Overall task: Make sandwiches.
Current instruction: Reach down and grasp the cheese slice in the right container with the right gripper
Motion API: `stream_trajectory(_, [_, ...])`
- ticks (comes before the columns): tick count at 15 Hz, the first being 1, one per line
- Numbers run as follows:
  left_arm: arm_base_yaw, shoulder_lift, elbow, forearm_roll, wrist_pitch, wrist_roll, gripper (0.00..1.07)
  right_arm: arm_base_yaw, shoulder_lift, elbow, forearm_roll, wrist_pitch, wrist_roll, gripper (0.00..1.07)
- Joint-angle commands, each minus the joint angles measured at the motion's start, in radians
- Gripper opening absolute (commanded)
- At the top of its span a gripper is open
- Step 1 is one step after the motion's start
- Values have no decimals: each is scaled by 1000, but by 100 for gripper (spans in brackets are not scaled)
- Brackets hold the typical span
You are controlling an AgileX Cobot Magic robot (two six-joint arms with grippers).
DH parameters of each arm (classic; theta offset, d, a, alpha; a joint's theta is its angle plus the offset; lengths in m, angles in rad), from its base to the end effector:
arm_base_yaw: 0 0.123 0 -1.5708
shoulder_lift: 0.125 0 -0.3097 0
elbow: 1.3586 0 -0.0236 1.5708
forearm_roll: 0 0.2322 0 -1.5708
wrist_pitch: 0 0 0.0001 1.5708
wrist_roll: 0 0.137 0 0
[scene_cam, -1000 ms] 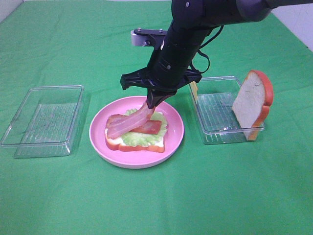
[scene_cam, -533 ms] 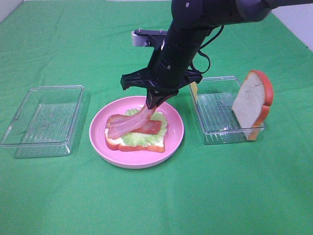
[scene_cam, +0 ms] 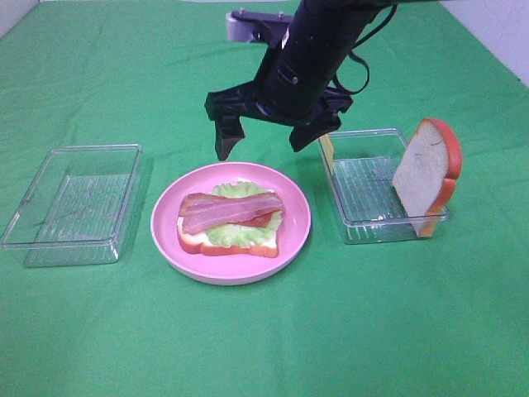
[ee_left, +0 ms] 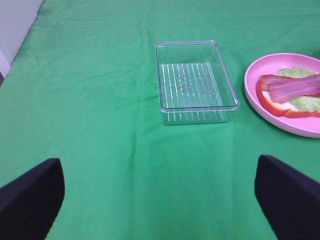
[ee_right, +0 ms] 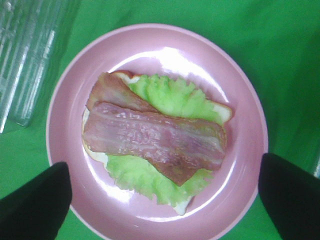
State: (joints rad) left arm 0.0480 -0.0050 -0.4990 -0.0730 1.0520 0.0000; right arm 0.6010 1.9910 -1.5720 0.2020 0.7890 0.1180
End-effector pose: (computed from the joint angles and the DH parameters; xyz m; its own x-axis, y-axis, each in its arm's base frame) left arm -0.0049 -0.0089 0.2483 -0.4432 -0.0575 -0.8946 -0.0072 0.9981 -0.0606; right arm 0.3584 0.2694 0.2129 -0.8719 -0.2878 -0.3962 -0.4002 0.8850 0.2380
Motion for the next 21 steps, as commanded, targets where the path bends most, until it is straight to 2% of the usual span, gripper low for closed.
stream_trajectory(1, [0, -25, 1, -8, -10, 0, 96, -20, -67, -60, -83, 140, 53, 97])
stream_trajectory(4, [0, -25, 1, -8, -10, 0, 96, -124, -55, -200, -96, 319, 58, 97])
stream_trajectory(8, [0, -25, 1, -8, -10, 0, 96, -251, 20, -288, -77, 316, 30, 97])
stream_trajectory(10, [0, -25, 1, -8, -10, 0, 96, -256, 142, -410, -39, 329, 15, 97])
stream_trajectory(13, [0, -25, 1, -8, -10, 0, 96, -256, 231, -480, -35, 363, 15, 97])
stream_trajectory(21, [0, -25, 1, -8, -10, 0, 96, -256, 377, -495, 0, 336, 15, 97])
